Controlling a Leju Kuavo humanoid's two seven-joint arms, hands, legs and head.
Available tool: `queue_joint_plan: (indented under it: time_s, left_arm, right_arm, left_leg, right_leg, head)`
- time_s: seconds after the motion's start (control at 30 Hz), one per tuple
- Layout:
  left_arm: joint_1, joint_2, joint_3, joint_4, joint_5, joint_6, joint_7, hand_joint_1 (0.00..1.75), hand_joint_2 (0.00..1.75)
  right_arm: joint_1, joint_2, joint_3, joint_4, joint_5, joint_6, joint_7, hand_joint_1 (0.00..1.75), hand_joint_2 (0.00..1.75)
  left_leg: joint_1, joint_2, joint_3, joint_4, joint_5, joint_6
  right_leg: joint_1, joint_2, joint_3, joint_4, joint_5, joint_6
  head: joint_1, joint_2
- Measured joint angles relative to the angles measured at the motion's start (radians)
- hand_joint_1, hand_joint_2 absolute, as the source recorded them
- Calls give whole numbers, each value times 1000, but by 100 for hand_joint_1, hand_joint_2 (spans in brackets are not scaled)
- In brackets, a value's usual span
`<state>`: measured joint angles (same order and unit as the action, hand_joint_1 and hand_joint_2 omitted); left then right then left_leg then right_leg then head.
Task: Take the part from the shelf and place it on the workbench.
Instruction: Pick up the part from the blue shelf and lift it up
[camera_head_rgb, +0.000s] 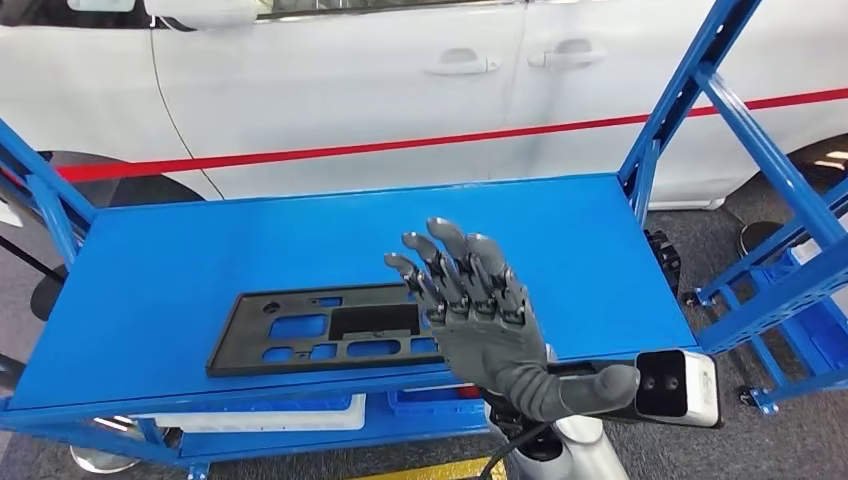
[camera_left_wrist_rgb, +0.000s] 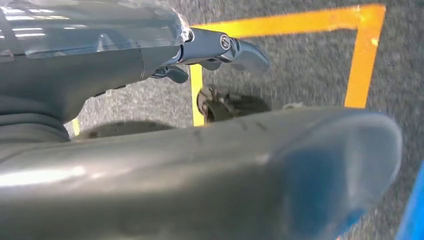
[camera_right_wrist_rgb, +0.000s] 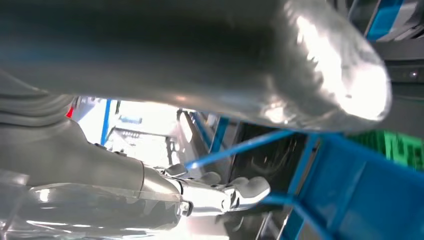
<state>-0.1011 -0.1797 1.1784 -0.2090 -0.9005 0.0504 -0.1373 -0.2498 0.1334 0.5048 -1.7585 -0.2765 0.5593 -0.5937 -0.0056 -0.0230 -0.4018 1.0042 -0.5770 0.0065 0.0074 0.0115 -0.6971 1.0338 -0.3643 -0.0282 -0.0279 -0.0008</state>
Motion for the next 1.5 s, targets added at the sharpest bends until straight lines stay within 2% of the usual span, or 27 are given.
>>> queue_joint_plan:
  time_s: [0.07, 0.17, 0.2, 0.23, 0.3, 0.33, 0.37, 0.47, 0.53, 0.6, 0.67, 0.7, 0.73, 0.77, 0.83, 0.9, 0.97, 1.03, 1.1, 1.17, 1.2, 1.23, 1.27, 1.33, 1.37, 1.43, 1.5]
  left_arm:
    - [-4, 1, 0, 0, -1, 0, -2, 0, 0]
    - [-8, 1, 0, 0, -1, 0, -3, 0, 0]
    - [-7, 1, 0, 0, -1, 0, -3, 0, 0]
    - [-6, 1, 0, 0, -2, 0, -3, 0, 0]
    - [-4, 2, 0, 0, -4, 0, -4, 0, 0]
    - [-3, 2, 0, 0, -6, -1, -4, 0, 0]
    - [-4, 2, 0, 0, -8, -2, -5, 0, 0]
    - [-4, 3, 0, 0, -13, -4, -6, 0, 0]
    - [-3, 3, 0, 0, -13, -4, -5, 0, 0]
    - [-5, 3, 0, 0, -13, -3, -6, 0, 0]
    - [-5, 3, 0, 0, -13, -3, -8, 0, 0]
    - [-4, 3, 0, 0, -13, -3, -8, 0, 0]
    - [-3, 3, 0, 0, -13, -3, -9, 0, 0]
    - [-3, 3, 0, 0, -14, -3, -10, 0, 0]
    - [-3, 3, 0, 0, -14, -3, -12, 0, 0]
    - [-3, 3, 0, 0, -16, -5, -17, 0, 0]
    - [-2, 3, 0, 0, -20, -8, -24, 0, 0]
    - [-2, 4, 0, 0, -23, -12, -31, 0, 0]
    - [-1, 4, 0, 0, -27, -16, -33, 0, 0]
    - [1, 4, 0, 0, -30, -18, -33, 0, 0]
    - [2, 4, -1, 0, -31, -19, -33, 0, 0]
    - [4, 4, -1, 0, -31, -20, -33, 0, 0]
    - [6, 4, -1, 0, -31, -21, -33, 0, 0]
    - [6, 4, 0, 0, -31, -24, -32, 0, 0]
    - [6, 4, -1, 0, -31, -25, -30, 0, 0]
    - [5, 4, -1, 0, -31, -27, -27, 0, 0]
    - [6, 2, 0, 1, -31, -31, -25, 0, 0]
  right_arm:
    - [0, 1, 0, 1, 18, -28, 9, 0, 0]
    - [3, 1, 0, 4, 30, -44, 15, 0, 0]
    - [5, 1, 0, 6, 33, -49, 15, 0, 44]
    - [6, 1, 0, 7, 36, -55, 16, 0, 87]
    - [8, 1, -1, 10, 51, -77, 16, 0, 175]
    - [8, 1, -1, 11, 62, -92, 16, 0, 175]
    - [9, 1, -1, 13, 77, -111, 16, 0, 175]
    - [19, -2, -1, 19, 127, -179, 17, 0, 175]
    - [24, -5, -1, 23, 179, -235, 24, 0, 175]
    - [25, -10, 0, 27, 257, -306, 29, 0, 175]
    - [28, -19, 3, 36, 342, -383, 27, 0, 175]
    - [30, -24, 5, 41, 380, -419, 26, 0, 175]
    - [31, -28, 9, 46, 418, -454, 25, 0, 175]
    - [32, -31, 15, 50, 460, -490, 23, 0, 175]
    - [32, -36, 32, 56, 566, -578, 20, 0, 175]
    - [33, -41, 58, 64, 686, -678, 24, 0, 175]
    - [37, -51, 87, 76, 790, -773, 31, 0, 175]
    - [43, -64, 115, 93, 865, -851, 36, 0, 175]
    - [45, -79, 145, 112, 917, -909, 45, 0, 175]
    - [47, -93, 172, 131, 942, -934, 52, 0, 175]
    - [48, -99, 182, 139, 948, -938, 53, 0, 175]
    - [49, -105, 190, 147, 960, -944, 58, 0, 175]
    - [48, -110, 198, 155, 978, -953, 67, 0, 175]
    - [42, -120, 215, 171, 1037, -983, 95, 0, 175]
    - [38, -125, 224, 180, 1075, -1001, 112, 0, 175]
    - [30, -134, 242, 199, 1148, -1032, 144, 0, 175]
    - [25, -143, 257, 214, 1205, -1046, 175, 0, 175]
  left_leg:
    - [2, 6, -27, 62, -19, -10]
    - [12, 13, -143, 228, -91, -28]
    - [16, 14, -172, 251, -97, -34]
    - [19, 15, -186, 241, -78, -38]
    - [24, 17, -174, 138, 20, -41]
    - [25, 17, -164, 83, 58, -41]
    - [23, 19, -156, 41, 80, -37]
    - [17, 21, -154, 14, 96, -13]
    - [21, 22, -149, 7, 107, 2]
    - [22, 23, -147, 1, 113, 12]
    - [19, 23, -148, 1, 112, 16]
    - [18, 23, -148, 1, 112, 17]
    - [17, 23, -147, 1, 111, 17]
    - [16, 22, -146, 2, 110, 17]
    - [14, 20, -143, 2, 107, 13]
    - [11, 19, -143, 4, 103, 5]
    - [10, 19, -142, 3, 101, -6]
    - [12, 19, -144, 11, 90, -17]
    - [14, 20, -178, 87, 43, -25]
    - [16, 20, -242, 219, -18, -32]
    - [17, 20, -266, 266, -30, -34]
    - [18, 20, -277, 282, -24, -35]
    - [18, 20, -268, 258, 0, -35]
    - [18, 20, -211, 130, 70, -31]
    - [16, 20, -183, 69, 94, -25]
    - [12, 18, -158, 11, 108, -13]
    - [11, 18, -157, 6, 113, -1]
  right_leg:
    - [-6, -1, 23, -13, -9, -9]
    - [-11, -3, 41, -16, -27, -13]
    - [-12, -2, 47, -16, -33, -12]
    - [-13, -1, 54, -14, -40, -10]
    - [-15, 1, 70, -11, -54, -4]
    - [-16, 1, 78, -9, -59, 1]
    - [-15, 0, 81, -8, -63, 6]
    - [-13, -1, 83, -7, -67, 23]
    - [-14, -3, 80, 7, -82, 33]
    - [-17, -5, 44, 89, -133, 41]
    - [-18, -6, -16, 217, -190, 45]
    - [-19, -6, -36, 257, -199, 45]
    - [-19, -6, -38, 261, -190, 44]
    - [-19, -6, -21, 226, -163, 41]
    - [-17, -6, 48, 92, -103, 32]
    - [-13, -6, 91, 4, -80, 25]
    - [-10, -5, 95, -10, -82, 21]
    - [-14, -5, 99, -17, -80, 12]
    - [-18, -7, 104, -24, -77, 3]
    - [-18, -9, 103, -24, -78, 0]
    - [-17, -9, 103, -24, -79, -1]
    - [-17, -8, 104, -23, -79, -1]
    - [-17, -7, 104, -22, -80, 0]
    - [-17, -6, 106, -19, -83, 4]
    - [-16, -5, 106, -16, -84, 8]
    - [-13, -5, 104, -13, -85, 18]
    - [-12, -6, 104, -14, -84, 29]
  head:
    - [-3, 0]
    - [-5, 0]
    - [-5, 0]
    - [-5, 0]
    - [-5, 0]
    - [-5, 0]
    - [-5, 0]
    - [-6, 0]
    - [-6, 0]
    - [-6, 0]
    - [-5, 0]
    - [-5, 0]
    - [-5, 0]
    - [-5, 0]
    - [-6, 0]
    - [-6, 0]
    - [-6, 0]
    - [-6, 0]
    - [-8, 0]
    - [-9, 0]
    - [-9, 0]
    - [-9, 0]
    - [-9, 0]
    - [-9, 0]
    - [-9, 0]
    - [-8, 0]
    - [-7, 0]
